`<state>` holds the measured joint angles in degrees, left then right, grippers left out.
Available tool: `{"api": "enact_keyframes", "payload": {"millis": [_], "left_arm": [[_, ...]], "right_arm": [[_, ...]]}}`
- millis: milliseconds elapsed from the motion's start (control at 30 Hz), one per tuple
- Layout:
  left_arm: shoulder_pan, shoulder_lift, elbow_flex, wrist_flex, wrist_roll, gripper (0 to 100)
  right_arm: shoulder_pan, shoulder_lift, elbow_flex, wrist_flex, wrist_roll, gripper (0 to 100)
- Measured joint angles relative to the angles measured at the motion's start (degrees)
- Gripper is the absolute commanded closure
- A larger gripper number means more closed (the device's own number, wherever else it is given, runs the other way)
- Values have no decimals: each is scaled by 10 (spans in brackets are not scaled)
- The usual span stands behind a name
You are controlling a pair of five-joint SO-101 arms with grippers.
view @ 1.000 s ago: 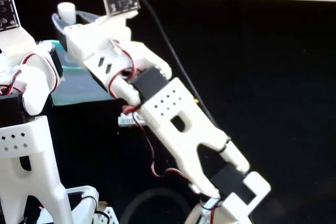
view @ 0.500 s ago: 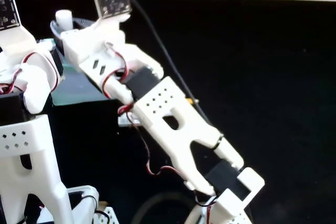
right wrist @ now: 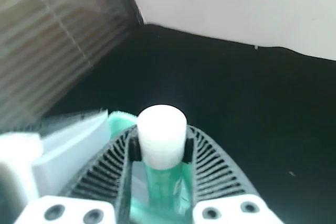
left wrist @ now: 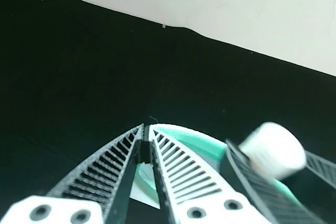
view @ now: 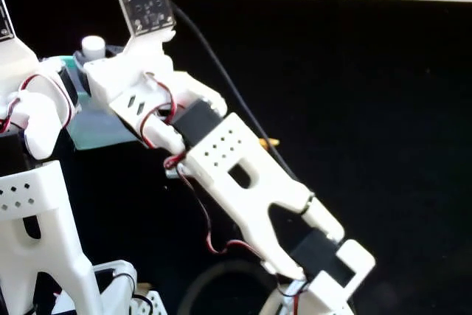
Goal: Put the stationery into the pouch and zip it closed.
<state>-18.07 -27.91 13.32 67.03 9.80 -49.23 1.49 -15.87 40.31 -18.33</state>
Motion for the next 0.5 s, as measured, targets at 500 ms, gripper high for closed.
{"api": "enact_keyframes", "payload": {"millis": [500], "left_arm": [[-1,0,0,0,0,993]], "right_arm": [[-9,-119,0,96,21,814]]}}
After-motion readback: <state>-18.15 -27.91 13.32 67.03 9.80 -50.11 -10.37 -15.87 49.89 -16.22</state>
